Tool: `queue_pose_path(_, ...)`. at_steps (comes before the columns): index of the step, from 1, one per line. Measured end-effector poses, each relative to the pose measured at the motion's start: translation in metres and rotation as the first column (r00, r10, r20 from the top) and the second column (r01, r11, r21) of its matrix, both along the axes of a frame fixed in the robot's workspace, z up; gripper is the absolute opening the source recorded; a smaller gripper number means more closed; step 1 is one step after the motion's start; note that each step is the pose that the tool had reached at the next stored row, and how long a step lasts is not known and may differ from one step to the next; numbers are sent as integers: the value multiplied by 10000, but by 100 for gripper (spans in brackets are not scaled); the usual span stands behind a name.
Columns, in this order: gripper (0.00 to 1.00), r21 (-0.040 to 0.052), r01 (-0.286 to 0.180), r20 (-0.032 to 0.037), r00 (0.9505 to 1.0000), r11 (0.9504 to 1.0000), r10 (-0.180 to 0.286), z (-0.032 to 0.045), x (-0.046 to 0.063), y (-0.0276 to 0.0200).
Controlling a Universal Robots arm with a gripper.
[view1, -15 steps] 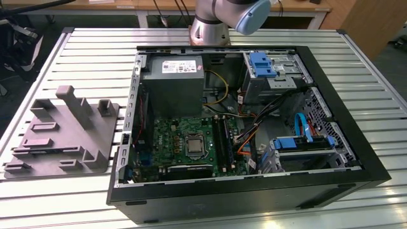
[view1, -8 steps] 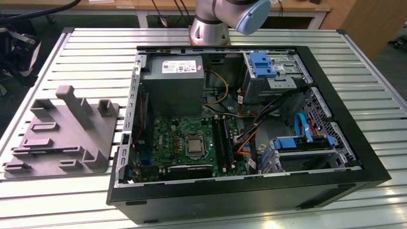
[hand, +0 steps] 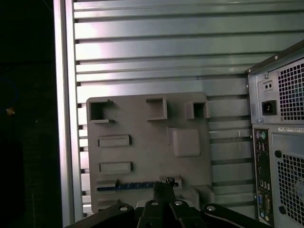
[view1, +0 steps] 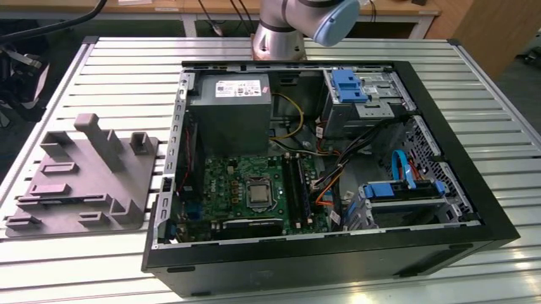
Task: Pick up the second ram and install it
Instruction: 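Reach for the second ram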
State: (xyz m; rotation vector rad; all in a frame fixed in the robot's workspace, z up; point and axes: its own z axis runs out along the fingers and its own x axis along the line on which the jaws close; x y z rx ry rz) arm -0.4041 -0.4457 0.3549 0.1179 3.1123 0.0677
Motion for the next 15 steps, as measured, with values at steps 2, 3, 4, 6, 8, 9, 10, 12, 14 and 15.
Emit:
queue_pose_path(2, 10, 0, 0, 0, 10000, 10000, 0, -28, -20, -11)
queue_pose_path(3, 10, 0, 0, 0, 10000, 10000, 0, -41, -30, -17)
queue_pose_path(4, 10, 0, 1, 0, 10000, 10000, -1, -54, -40, -24)
queue_pose_path(6, 10, -1, 0, -1, 10000, 10000, 0, -75, -59, -37)
queue_pose_path(8, 10, 0, 1, -1, 10000, 10000, -1, -97, -77, -50)
queue_pose_path(9, 10, 0, 2, -1, 10000, 10000, -2, -107, -84, -58)
queue_pose_path(10, 10, 0, 1, -1, 10000, 10000, -1, -118, -89, -68)
queue_pose_path(12, 10, -1, 1, -1, 10000, 10000, -1, -136, -96, -86)
queue_pose_path(14, 10, 0, 1, -1, 10000, 10000, -1, -155, -101, -106)
queue_pose_path(15, 10, 0, 1, -1, 10000, 10000, -1, -165, -102, -115)
